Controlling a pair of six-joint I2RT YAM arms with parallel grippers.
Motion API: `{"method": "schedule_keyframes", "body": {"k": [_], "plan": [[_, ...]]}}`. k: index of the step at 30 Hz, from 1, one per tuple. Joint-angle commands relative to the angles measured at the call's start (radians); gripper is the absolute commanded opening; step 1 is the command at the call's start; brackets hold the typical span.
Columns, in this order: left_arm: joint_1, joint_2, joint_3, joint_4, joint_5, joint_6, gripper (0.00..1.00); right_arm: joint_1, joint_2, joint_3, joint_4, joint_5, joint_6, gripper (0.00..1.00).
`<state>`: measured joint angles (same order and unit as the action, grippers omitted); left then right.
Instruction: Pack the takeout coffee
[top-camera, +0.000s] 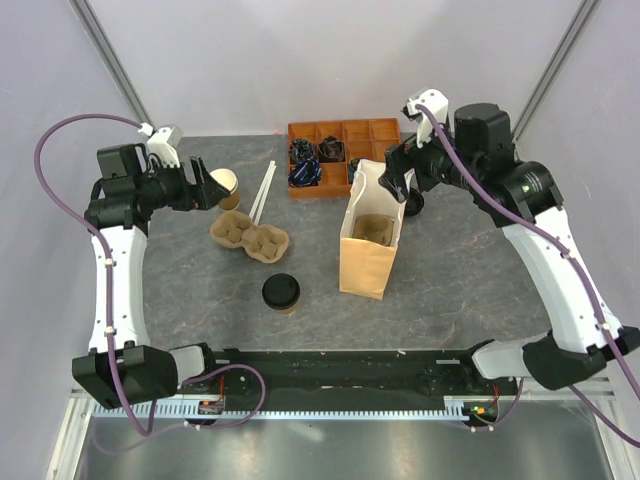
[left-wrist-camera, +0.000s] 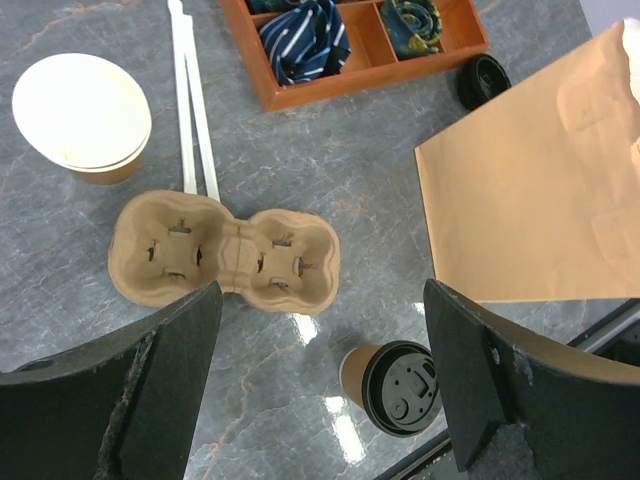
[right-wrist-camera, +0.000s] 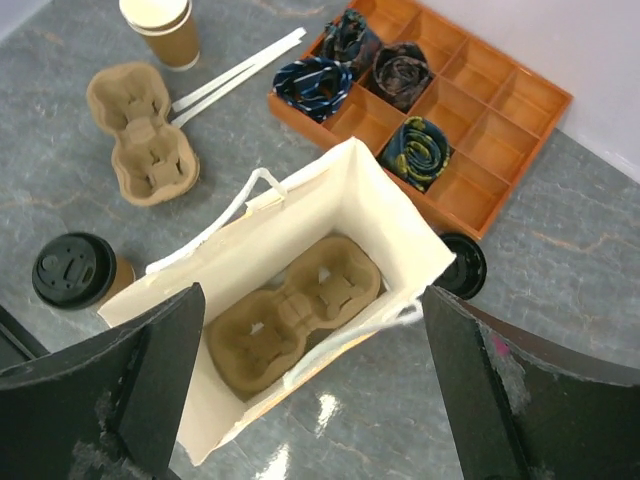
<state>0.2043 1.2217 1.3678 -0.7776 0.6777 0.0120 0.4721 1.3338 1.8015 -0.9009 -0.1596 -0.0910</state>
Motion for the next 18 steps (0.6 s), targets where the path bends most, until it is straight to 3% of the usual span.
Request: {"method": "schedule_keyframes", "body": {"k": [1, 6, 9, 13, 18], "plan": [[-0.013, -0.005, 0.017, -0.023, 0.052, 0.071, 0.89, -0.102, 0.062, 0.12, -0.016, -0.154, -0.136, 0.98], [-0.017, 0.005, 0.02, -0.029, 0.063, 0.083, 0.89, -0.279, 0.257, 0.358, -0.14, -0.429, -0.238, 0.97], [-0.025, 0.015, 0.022, -0.035, 0.077, 0.097, 0.89, -0.297, 0.337, 0.429, -0.22, -0.469, -0.323, 0.95], [-0.042, 0.024, 0.017, -0.042, 0.077, 0.109, 0.88, -0.299, 0.352, 0.383, -0.24, -0.494, -0.524, 0.92], [-0.059, 0.033, 0.011, -0.041, 0.077, 0.1, 0.88, -0.299, 0.412, 0.39, -0.239, -0.446, -0.593, 0.87]]}}
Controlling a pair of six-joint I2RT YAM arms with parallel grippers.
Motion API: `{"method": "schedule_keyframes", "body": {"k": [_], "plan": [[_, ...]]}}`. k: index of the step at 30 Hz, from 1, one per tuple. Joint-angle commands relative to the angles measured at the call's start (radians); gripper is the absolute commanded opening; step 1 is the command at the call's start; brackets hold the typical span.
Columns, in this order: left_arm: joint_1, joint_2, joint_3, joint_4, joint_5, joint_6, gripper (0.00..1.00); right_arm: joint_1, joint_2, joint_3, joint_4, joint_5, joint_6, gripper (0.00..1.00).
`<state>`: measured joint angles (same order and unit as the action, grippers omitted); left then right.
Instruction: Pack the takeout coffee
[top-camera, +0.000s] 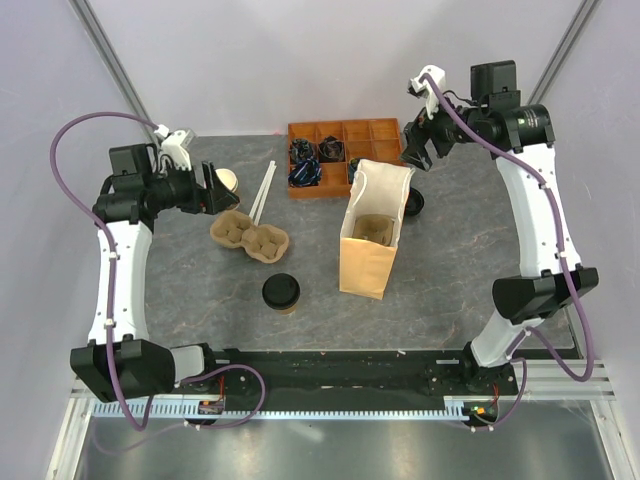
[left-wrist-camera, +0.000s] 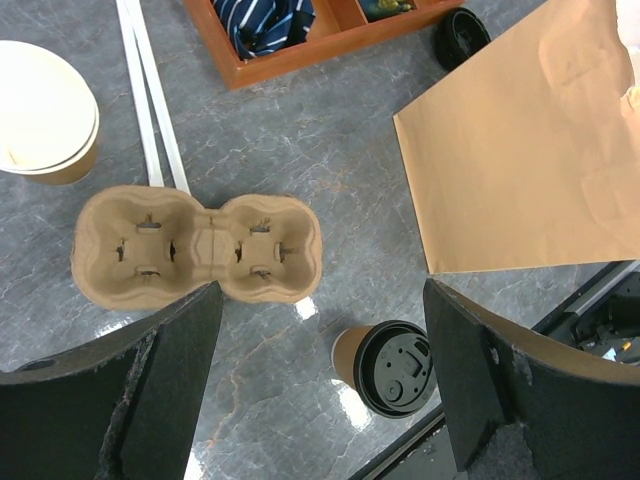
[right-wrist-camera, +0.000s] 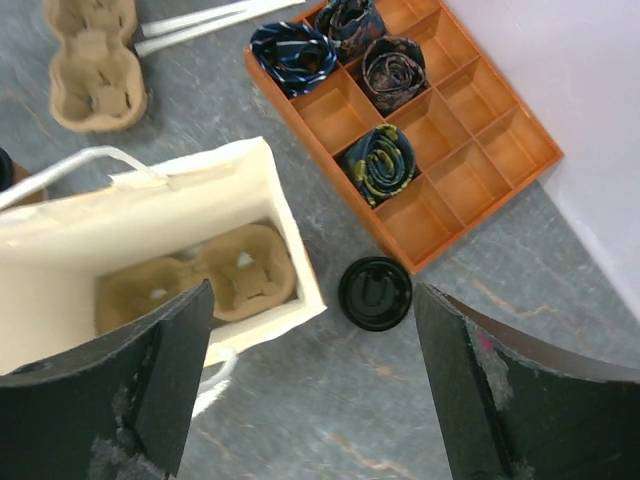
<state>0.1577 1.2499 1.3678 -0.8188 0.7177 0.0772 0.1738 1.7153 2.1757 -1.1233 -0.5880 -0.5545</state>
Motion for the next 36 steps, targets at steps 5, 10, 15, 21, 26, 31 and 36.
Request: {"method": "schedule_keyframes", "body": {"k": [5, 10, 15, 21, 26, 31, 36], "plan": [[-0.026, 0.017, 0.017, 0.003, 0.029, 0.026, 0.88, 0.001, 0.118, 0.055, -0.036, -0.055, -0.128, 0.81], [-0.027, 0.019, 0.016, 0.007, 0.003, 0.019, 0.88, 0.01, 0.174, 0.044, -0.064, -0.104, -0.111, 0.74], [-0.027, 0.029, 0.022, 0.013, 0.005, 0.01, 0.88, 0.013, 0.193, 0.027, -0.076, -0.121, -0.099, 0.66], [-0.03, 0.043, 0.042, 0.015, 0.009, 0.003, 0.87, 0.015, 0.199, -0.007, -0.082, -0.099, -0.104, 0.49], [-0.03, 0.046, 0.051, 0.018, 0.009, 0.001, 0.87, 0.016, 0.17, -0.056, -0.102, -0.088, -0.096, 0.37], [-0.032, 0.051, 0.057, 0.02, 0.009, -0.001, 0.87, 0.018, 0.11, -0.122, -0.102, -0.067, -0.062, 0.22], [-0.035, 0.054, 0.062, 0.024, 0.009, -0.005, 0.87, 0.016, 0.024, -0.195, -0.08, -0.037, 0.059, 0.02]]}}
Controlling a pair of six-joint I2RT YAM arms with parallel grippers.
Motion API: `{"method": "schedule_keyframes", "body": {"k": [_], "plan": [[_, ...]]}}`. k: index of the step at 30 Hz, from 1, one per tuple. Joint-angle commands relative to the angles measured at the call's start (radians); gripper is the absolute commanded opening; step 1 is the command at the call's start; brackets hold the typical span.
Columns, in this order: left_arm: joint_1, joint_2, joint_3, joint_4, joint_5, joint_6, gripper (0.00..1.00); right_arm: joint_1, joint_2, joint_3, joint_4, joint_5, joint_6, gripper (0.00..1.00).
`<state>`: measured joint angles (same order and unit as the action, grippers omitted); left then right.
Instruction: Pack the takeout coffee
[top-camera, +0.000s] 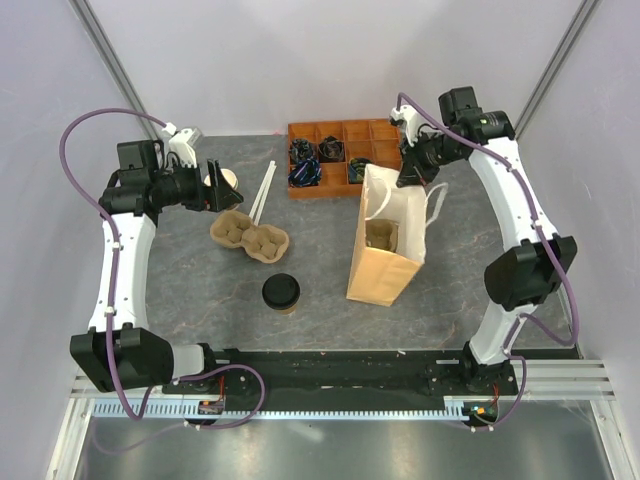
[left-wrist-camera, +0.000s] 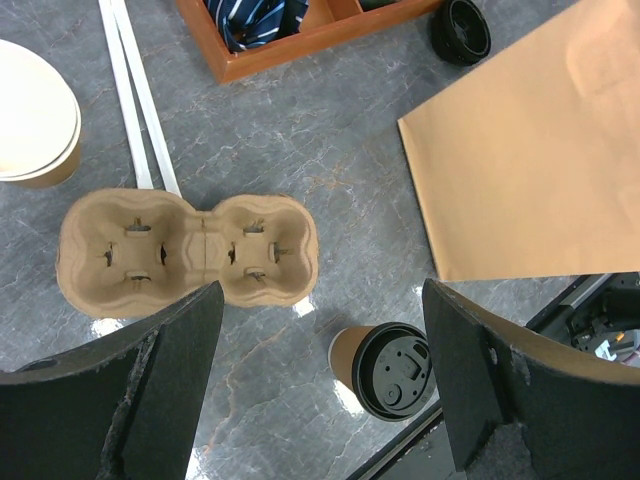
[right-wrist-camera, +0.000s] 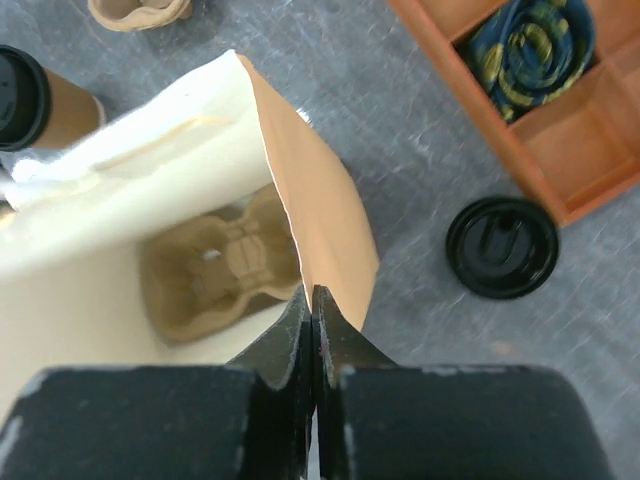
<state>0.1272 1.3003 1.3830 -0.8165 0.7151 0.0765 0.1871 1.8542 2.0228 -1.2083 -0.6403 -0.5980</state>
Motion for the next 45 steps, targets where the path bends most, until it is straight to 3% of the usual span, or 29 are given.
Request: {"method": "schedule_keyframes", "body": {"k": [1, 8, 13, 23, 25, 26, 27, 29, 30, 34, 36, 45], "plan": [[-0.003, 0.005, 0.048, 0.023, 0.012, -0.003, 0.87, 0.005, -0.131, -0.058, 0.021, 0.031, 0.143, 0.0], [-0.008, 0.005, 0.042, 0.031, 0.014, -0.011, 0.87, 0.005, -0.311, -0.295, 0.17, 0.188, 0.401, 0.0], [-0.017, 0.011, 0.047, 0.04, 0.017, -0.021, 0.87, 0.003, -0.328, -0.319, 0.194, 0.304, 0.587, 0.0], [-0.023, 0.004, 0.037, 0.046, 0.007, -0.023, 0.87, -0.003, -0.394, -0.444, 0.207, 0.358, 0.839, 0.0], [-0.021, 0.002, 0.034, 0.048, 0.007, -0.02, 0.87, -0.008, -0.412, -0.47, 0.207, 0.338, 0.845, 0.14], [-0.021, 0.002, 0.03, 0.048, 0.007, -0.02, 0.87, -0.011, -0.432, -0.493, 0.21, 0.327, 0.843, 0.27], [-0.023, 0.001, 0.028, 0.048, 0.007, -0.02, 0.87, -0.014, -0.438, -0.496, 0.207, 0.306, 0.818, 0.42], [-0.021, 0.002, 0.019, 0.054, 0.014, -0.023, 0.87, -0.015, -0.447, -0.481, 0.197, 0.286, 0.785, 0.56], [-0.021, 0.004, 0.018, 0.056, 0.014, -0.024, 0.87, -0.017, -0.446, -0.467, 0.191, 0.262, 0.741, 0.71], [-0.026, 0.005, 0.019, 0.059, 0.017, -0.026, 0.87, -0.018, -0.411, -0.356, 0.152, 0.196, 0.56, 0.92], [-0.026, 0.005, 0.019, 0.059, 0.017, -0.026, 0.88, -0.018, -0.4, -0.271, 0.127, 0.171, 0.471, 0.98], [-0.038, 0.034, 0.039, 0.057, 0.063, -0.023, 0.88, -0.012, -0.328, -0.151, 0.004, -0.133, -0.23, 0.98]]}}
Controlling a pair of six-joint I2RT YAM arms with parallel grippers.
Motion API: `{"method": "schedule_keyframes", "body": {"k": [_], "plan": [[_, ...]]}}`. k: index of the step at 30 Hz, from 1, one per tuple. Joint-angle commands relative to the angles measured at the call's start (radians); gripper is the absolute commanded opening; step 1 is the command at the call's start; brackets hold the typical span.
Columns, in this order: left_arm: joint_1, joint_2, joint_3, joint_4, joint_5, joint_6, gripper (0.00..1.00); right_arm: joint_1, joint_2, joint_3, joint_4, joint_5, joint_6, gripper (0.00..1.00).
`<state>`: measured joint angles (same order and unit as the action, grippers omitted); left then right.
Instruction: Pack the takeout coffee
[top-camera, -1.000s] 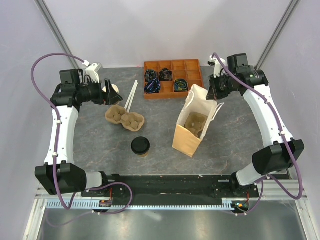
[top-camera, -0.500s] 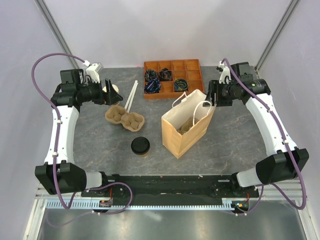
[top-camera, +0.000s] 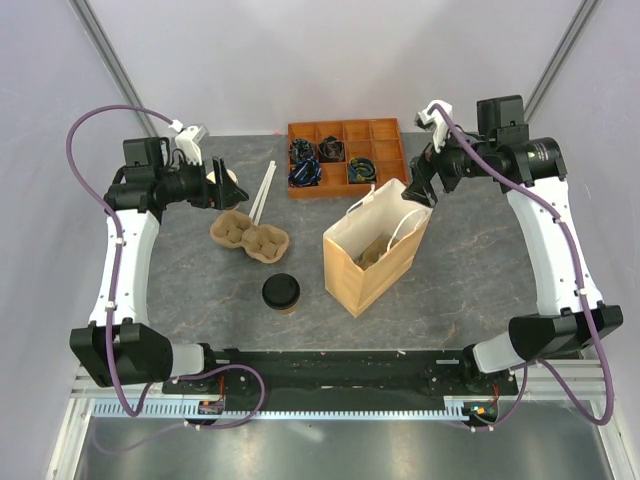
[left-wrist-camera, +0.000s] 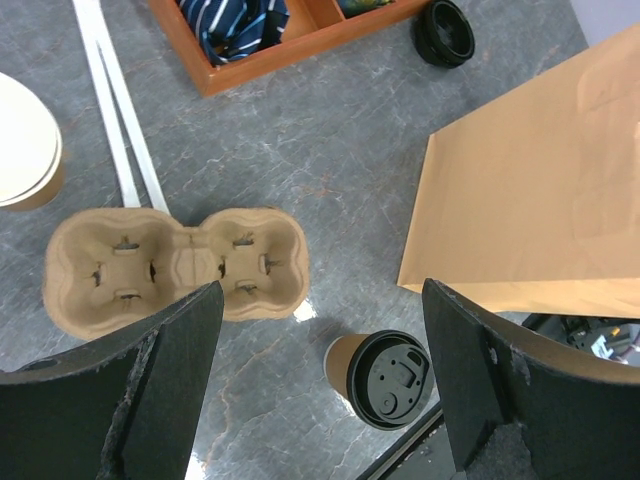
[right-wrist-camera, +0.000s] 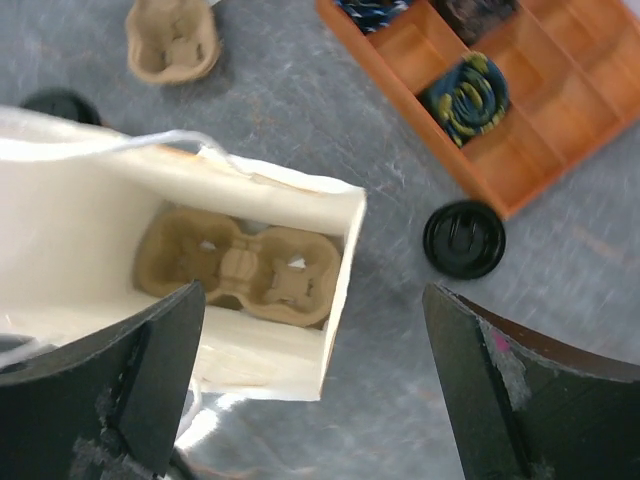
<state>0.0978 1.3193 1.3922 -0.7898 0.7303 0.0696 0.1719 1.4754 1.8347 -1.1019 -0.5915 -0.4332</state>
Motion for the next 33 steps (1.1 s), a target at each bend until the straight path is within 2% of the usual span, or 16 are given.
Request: {"method": "schedule_keyframes", "body": {"k": [1, 7, 15, 25, 33], "plan": [[-0.015, 0.02, 0.03, 0.031, 0.049, -0.016, 0.88, 0.027, 0.071, 0.049, -0.114, -0.183, -0.433, 0.98], [-0.026, 0.029, 0.039, 0.018, 0.041, -0.004, 0.88, 0.142, 0.126, 0.11, -0.089, -0.13, -0.601, 0.98], [-0.03, 0.038, 0.03, 0.02, 0.027, 0.009, 0.88, 0.244, 0.154, 0.06, -0.072, -0.083, -0.72, 0.97], [-0.032, 0.047, 0.025, 0.026, 0.034, 0.002, 0.87, 0.279, 0.206, 0.041, -0.072, -0.082, -0.774, 0.82], [-0.038, 0.057, 0.033, 0.027, 0.032, 0.009, 0.87, 0.285, 0.23, 0.046, -0.093, -0.061, -0.776, 0.57]]}}
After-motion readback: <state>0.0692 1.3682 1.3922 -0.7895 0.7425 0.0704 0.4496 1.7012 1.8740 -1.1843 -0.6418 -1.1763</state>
